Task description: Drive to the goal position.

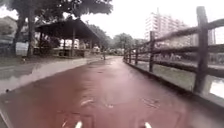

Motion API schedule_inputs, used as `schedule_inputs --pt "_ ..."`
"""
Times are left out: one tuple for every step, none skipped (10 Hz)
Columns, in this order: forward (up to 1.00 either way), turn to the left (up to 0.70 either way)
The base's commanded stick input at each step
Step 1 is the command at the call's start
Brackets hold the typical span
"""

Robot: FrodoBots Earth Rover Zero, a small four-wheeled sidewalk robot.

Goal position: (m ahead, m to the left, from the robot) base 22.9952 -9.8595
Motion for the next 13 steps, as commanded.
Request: schedule_inputs --pt "0.50 0.00" --pt "0.50 0.00" --pt "0.50 0.00" --pt "0.50 0.00" --pt "0.50 0.00" --pt "0.50 0.00" --pt "0.50 0.00" --pt "0.50 0.00" --pt "0.50 0.00" --pt "0.50 0.00" --pt "0.50 0.00" --pt "0.50 0.00" --pt "0.50 0.00"
